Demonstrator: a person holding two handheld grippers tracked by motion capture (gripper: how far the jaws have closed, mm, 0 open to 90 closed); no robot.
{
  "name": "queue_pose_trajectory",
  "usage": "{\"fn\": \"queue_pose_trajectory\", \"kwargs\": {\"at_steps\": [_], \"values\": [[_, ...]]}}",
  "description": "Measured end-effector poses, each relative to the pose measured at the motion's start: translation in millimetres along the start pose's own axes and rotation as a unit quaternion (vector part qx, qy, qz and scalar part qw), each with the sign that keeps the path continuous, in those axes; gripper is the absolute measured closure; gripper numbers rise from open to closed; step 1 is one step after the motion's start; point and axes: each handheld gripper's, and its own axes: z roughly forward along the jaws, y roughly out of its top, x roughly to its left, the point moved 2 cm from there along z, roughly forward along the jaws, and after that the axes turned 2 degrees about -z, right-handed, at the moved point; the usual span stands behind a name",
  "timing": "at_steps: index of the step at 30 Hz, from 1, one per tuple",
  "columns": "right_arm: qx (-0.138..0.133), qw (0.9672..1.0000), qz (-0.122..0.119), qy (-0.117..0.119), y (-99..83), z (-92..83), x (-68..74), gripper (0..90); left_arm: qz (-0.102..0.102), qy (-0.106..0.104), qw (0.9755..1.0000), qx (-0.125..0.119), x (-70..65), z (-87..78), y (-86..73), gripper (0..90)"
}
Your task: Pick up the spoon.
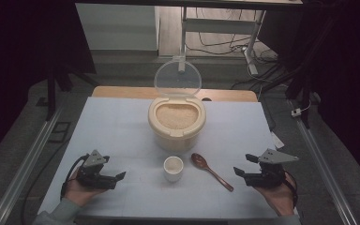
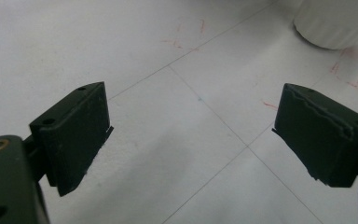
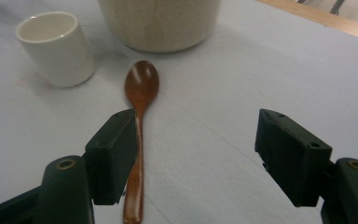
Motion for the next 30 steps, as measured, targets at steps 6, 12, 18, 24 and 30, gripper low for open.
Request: {"fn": "queue_pose_trajectory", "kwargs": {"at_steps": [6, 12, 18, 24, 30], "values": [[0.017, 0.9998, -0.01, 0.002, 12.2, 1.3, 8.0, 29.5, 0.0, -0.003, 1.0, 0.004, -1.5, 1.1, -0.8, 10.3], [0.058, 0.9981, -0.017, 0.006, 32.8, 8.6, 14.8, 29.5, 0.002, -0.006, 1.0, 0.004, -3.8, 2.1, 0.8, 10.4], [0.093, 0.9953, -0.022, 0.019, 48.5, 18.6, 19.9, 29.9, 0.002, -0.007, 1.0, 0.007, -3.2, 4.3, 1.6, 10.5], [0.128, 0.9908, -0.016, 0.039, 52.1, 35.2, 24.5, 32.5, 0.007, -0.006, 0.9999, 0.009, -3.9, 5.3, 1.4, 10.6], [0.166, 0.9848, -0.015, 0.049, 42.9, 40.1, 25.0, 34.4, 0.009, -0.005, 0.9999, 0.012, -3.9, 6.3, 1.2, 10.6]]}}
